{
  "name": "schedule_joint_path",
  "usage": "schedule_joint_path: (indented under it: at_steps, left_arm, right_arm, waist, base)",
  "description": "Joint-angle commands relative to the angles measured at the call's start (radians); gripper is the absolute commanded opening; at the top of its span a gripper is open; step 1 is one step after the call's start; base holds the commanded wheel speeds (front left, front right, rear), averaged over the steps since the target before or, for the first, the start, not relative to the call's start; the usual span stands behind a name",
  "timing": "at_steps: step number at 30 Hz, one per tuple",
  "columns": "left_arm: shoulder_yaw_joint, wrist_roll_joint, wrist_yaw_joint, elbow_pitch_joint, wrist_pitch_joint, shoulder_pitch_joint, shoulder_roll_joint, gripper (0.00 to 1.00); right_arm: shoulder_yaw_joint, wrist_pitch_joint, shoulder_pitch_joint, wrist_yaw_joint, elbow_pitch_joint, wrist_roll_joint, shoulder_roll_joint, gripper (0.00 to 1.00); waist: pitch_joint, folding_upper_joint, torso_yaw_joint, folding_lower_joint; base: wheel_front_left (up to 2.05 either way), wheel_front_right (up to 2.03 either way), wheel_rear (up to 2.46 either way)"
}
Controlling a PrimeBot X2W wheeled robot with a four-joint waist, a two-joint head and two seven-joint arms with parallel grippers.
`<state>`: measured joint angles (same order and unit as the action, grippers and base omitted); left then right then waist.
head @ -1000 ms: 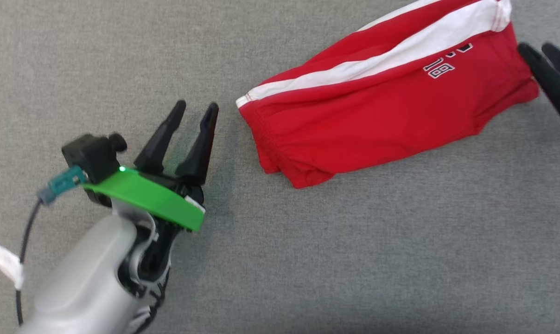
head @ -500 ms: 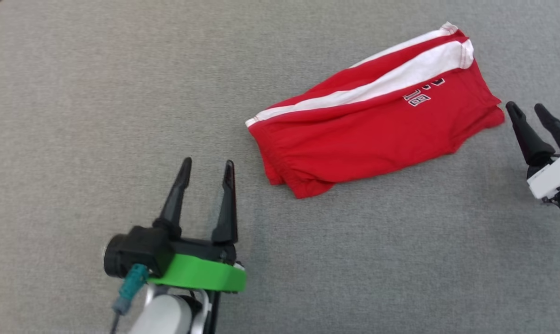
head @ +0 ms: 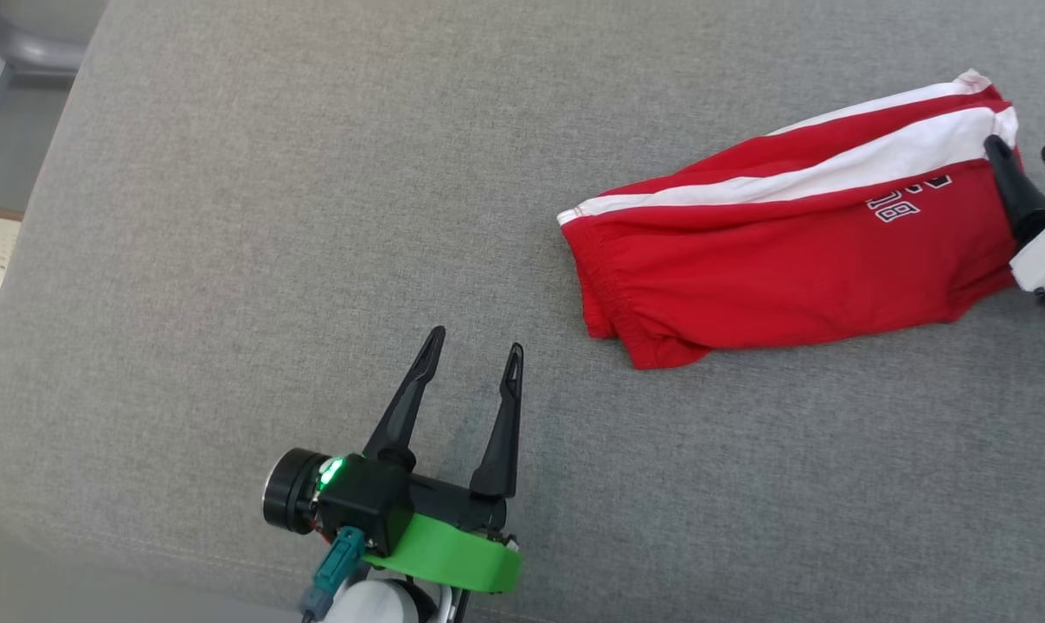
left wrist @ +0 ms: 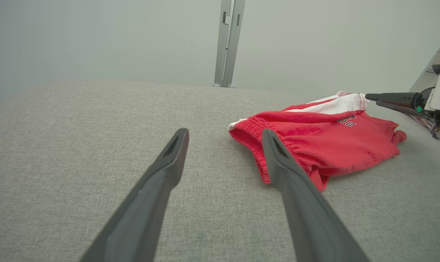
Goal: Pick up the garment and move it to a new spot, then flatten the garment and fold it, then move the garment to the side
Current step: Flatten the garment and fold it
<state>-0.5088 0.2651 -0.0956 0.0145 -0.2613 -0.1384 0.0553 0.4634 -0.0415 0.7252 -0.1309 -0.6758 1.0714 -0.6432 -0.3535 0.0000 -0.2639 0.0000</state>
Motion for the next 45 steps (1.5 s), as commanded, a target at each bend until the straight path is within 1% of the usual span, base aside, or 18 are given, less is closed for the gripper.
schedule_joint_path:
  at_steps: [1, 5, 13, 14, 15, 16, 17, 21, 24, 28, 32, 36, 40, 43, 45]
  left_arm:
    - [0.0, -0.007, 0.007, 0.001, -0.005, -0.002, -0.003, 1.0]
    - [-0.014, -0.007, 0.009, -0.01, -0.005, -0.01, -0.005, 1.0]
    - [-0.034, -0.021, -0.021, -0.019, -0.005, -0.029, -0.005, 1.0]
    - [-0.034, -0.027, -0.026, -0.02, -0.005, -0.031, -0.005, 1.0]
    - [-0.032, -0.035, -0.03, -0.023, -0.005, -0.034, -0.005, 1.0]
    - [-0.03, -0.039, -0.034, -0.024, -0.005, -0.032, -0.005, 1.0]
    - [-0.029, -0.044, -0.037, -0.024, -0.005, -0.03, -0.005, 1.0]
    - [-0.022, -0.071, -0.046, -0.023, -0.005, -0.019, -0.005, 1.0]
    - [-0.011, -0.084, -0.05, -0.017, -0.005, -0.002, -0.004, 1.0]
    - [0.003, -0.099, -0.041, -0.011, -0.005, 0.016, -0.004, 1.0]
    - [0.014, -0.113, -0.035, -0.006, -0.005, 0.035, -0.004, 1.0]
    - [0.022, -0.121, -0.027, -0.004, -0.005, 0.045, -0.004, 1.0]
    - [0.031, -0.119, -0.025, -0.002, -0.005, 0.054, -0.004, 1.0]
    - [0.035, -0.118, -0.022, 0.002, -0.005, 0.057, -0.004, 1.0]
    - [0.035, -0.119, -0.022, 0.005, -0.005, 0.059, -0.004, 1.0]
  right_arm:
    - [0.007, 0.01, 0.016, 0.001, -0.025, -0.012, -0.014, 1.0]
    - [0.033, 0.038, 0.06, 0.001, -0.098, -0.044, -0.022, 1.0]
    - [0.079, 0.11, 0.072, 0.001, -0.186, -0.041, -0.001, 1.0]
    - [0.087, 0.115, 0.066, 0.001, -0.19, -0.039, 0.003, 0.94]
    - [0.091, 0.12, 0.061, 0.001, -0.191, -0.03, 0.008, 0.45]
    - [0.099, 0.124, 0.054, 0.001, -0.184, -0.022, 0.015, 0.04]
    - [0.104, 0.127, 0.048, 0.001, -0.176, -0.014, 0.02, 0.0]
    - [0.116, 0.093, 0.027, 0.001, -0.147, 0.009, 0.014, 0.0]
    - [0.132, 0.057, 0.002, 0.002, -0.137, 0.01, -0.008, 0.0]
    - [0.158, 0.02, -0.022, 0.002, -0.136, -0.01, -0.049, 0.0]
    - [0.182, -0.003, -0.02, 0.002, -0.149, -0.049, -0.099, 0.0]
    - [0.209, -0.001, 0.029, 0.001, -0.166, -0.117, -0.138, 0.0]
    - [0.226, 0.021, 0.092, 0.001, -0.177, -0.191, -0.134, 0.0]
    - [0.235, 0.047, 0.139, 0.001, -0.175, -0.237, -0.106, 0.0]
    - [0.235, 0.071, 0.163, 0.001, -0.166, -0.261, -0.072, 0.0]
  waist:
    - [-0.022, 0.0, -0.021, 0.0]
    - [-0.039, 0.0, -0.032, 0.0]
    - [-0.053, 0.0, -0.033, 0.0]
    - [-0.05, 0.0, -0.03, 0.0]
    - [-0.048, 0.0, -0.027, 0.0]
    - [-0.044, 0.0, -0.023, 0.0]
    - [-0.041, 0.0, -0.02, 0.0]
    - [-0.024, 0.0, -0.003, 0.0]
    - [-0.004, 0.0, 0.018, 0.0]
    - [0.023, 0.0, 0.051, 0.0]
    - [0.05, 0.0, 0.087, 0.0]
    - [0.066, 0.0, 0.115, 0.0]
    - [0.081, 0.0, 0.143, 0.0]
    - [0.094, 0.0, 0.161, 0.0]
    - [0.105, 0.0, 0.17, 0.0]
  base:
    - [0.0, 0.0, 0.0]
    - [0.0, 0.0, 0.0]
    - [0.0, 0.0, 0.0]
    - [0.0, 0.0, 0.0]
    - [0.0, 0.0, 0.0]
    - [0.0, 0.0, 0.0]
    - [0.0, 0.0, 0.0]
    - [0.0, 0.0, 0.0]
    - [0.0, 0.0, 0.0]
    - [0.0, 0.0, 0.0]
    - [0.0, 0.0, 0.0]
    - [0.0, 0.0, 0.0]
    - [0.0, 0.0, 0.0]
    - [0.0, 0.0, 0.0]
    - [0.0, 0.0, 0.0]
